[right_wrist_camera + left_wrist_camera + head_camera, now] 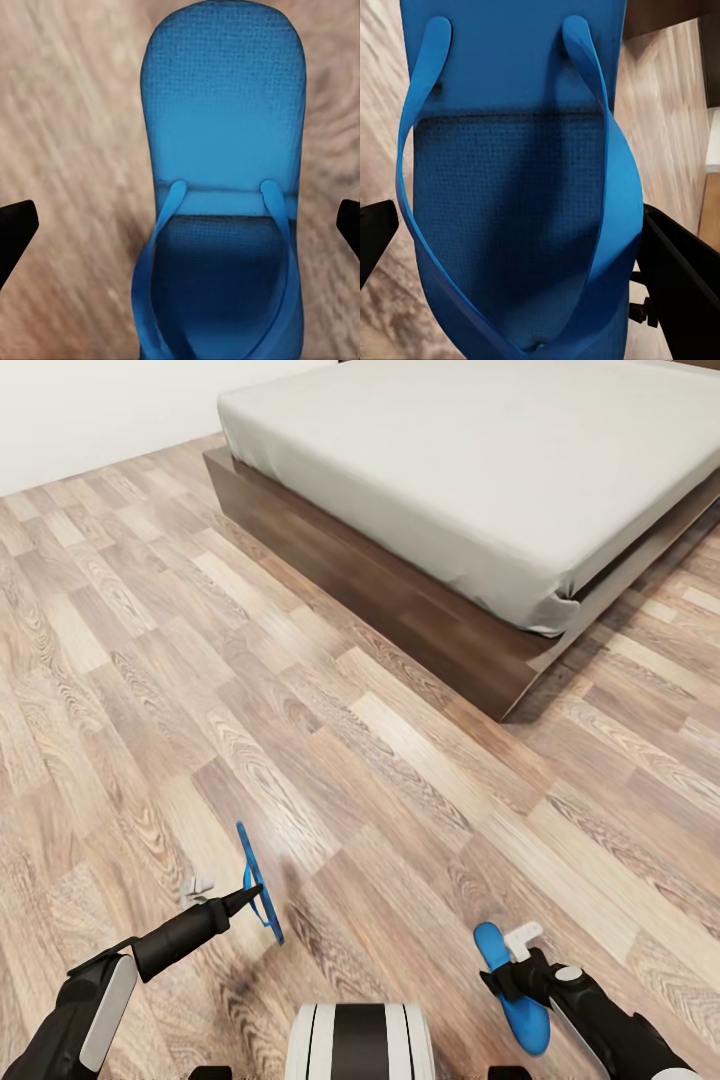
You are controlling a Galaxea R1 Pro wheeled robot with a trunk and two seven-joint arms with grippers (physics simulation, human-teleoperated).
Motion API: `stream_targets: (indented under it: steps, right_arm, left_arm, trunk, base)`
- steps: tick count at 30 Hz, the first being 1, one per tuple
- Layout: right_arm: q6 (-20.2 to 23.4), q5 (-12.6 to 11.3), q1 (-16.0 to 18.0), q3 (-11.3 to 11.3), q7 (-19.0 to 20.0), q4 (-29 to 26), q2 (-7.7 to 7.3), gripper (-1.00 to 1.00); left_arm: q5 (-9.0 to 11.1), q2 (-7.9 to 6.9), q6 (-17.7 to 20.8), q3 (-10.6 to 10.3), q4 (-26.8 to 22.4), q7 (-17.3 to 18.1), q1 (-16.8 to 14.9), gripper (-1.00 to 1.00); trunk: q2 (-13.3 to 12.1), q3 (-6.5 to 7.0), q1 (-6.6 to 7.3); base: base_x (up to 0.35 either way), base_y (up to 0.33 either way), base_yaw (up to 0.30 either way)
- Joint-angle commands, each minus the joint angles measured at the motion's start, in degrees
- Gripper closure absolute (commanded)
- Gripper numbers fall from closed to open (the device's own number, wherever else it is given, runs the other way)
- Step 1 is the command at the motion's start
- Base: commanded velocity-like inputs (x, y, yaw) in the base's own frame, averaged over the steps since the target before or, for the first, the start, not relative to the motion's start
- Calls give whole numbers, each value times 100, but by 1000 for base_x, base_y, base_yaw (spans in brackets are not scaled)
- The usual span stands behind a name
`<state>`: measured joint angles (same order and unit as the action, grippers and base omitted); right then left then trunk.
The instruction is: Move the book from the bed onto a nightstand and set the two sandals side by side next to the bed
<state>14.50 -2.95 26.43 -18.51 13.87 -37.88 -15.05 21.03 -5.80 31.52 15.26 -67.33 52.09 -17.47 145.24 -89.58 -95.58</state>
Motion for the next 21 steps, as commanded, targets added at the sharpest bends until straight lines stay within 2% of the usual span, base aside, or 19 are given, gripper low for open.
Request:
stream_targets:
  steps: [1, 11, 21]
  right_arm:
    - [34, -31, 2, -24, -1, -12, -7, -100]
    - [35, -31, 1, -16, -4, -15, -24, -100]
    - [60, -31, 2, -4, -30, -17, -49, -100]
  left_arm:
    - [40, 0, 47, 3, 0, 12, -2, 100]
    - [41, 0, 47, 3, 0, 12, -2, 100]
    - [41, 0, 47, 3, 0, 12, -2, 100]
  trunk:
    - [3, -26, -1]
    - [16, -248, -27]
    - [16, -248, -27]
  base:
    - [0, 0, 0]
    - [0, 0, 0]
    - [0, 0, 0]
